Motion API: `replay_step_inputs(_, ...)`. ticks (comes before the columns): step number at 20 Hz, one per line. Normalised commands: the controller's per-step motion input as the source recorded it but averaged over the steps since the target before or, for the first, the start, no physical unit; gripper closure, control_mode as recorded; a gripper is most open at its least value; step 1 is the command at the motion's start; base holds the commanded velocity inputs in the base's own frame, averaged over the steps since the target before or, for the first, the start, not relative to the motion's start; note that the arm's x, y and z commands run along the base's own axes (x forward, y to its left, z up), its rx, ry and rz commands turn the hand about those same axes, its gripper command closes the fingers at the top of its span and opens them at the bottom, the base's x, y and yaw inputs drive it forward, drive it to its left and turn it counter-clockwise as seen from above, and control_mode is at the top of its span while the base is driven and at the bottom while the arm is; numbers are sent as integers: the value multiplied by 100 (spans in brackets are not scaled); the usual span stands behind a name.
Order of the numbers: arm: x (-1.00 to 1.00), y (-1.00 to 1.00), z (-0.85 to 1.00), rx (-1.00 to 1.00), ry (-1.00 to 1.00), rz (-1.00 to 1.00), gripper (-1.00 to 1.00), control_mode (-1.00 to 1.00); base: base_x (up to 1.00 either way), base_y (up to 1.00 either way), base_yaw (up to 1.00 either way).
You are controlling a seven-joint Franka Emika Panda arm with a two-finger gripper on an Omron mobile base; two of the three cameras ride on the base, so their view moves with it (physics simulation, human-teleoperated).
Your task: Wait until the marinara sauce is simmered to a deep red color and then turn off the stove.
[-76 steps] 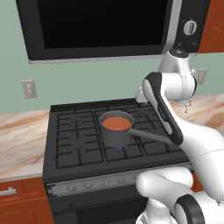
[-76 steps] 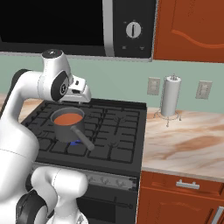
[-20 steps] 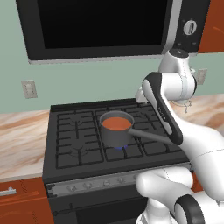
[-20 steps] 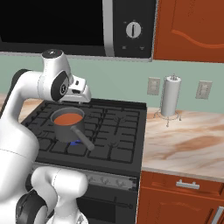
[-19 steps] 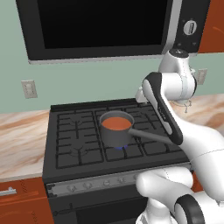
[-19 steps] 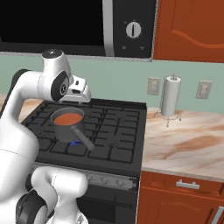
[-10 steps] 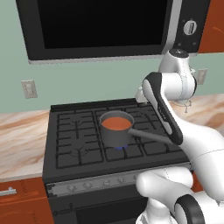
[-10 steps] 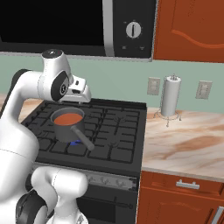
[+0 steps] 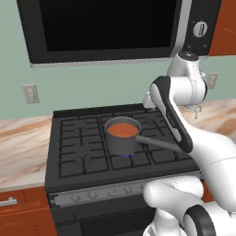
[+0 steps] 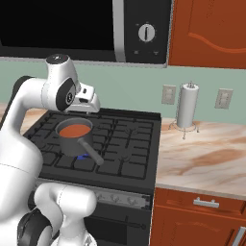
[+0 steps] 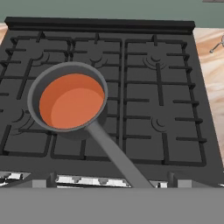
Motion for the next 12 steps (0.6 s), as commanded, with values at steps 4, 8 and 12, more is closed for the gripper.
replay_step_inputs(4, 0, 0, 0, 0, 0, 0, -100, -100, 0, 0, 0)
replay_step_inputs(8, 0, 0, 0, 0, 0, 0, -100, -100, 0, 0, 0)
replay_step_inputs(12, 0, 0, 0, 0, 0, 0, -100, -100, 0, 0, 0)
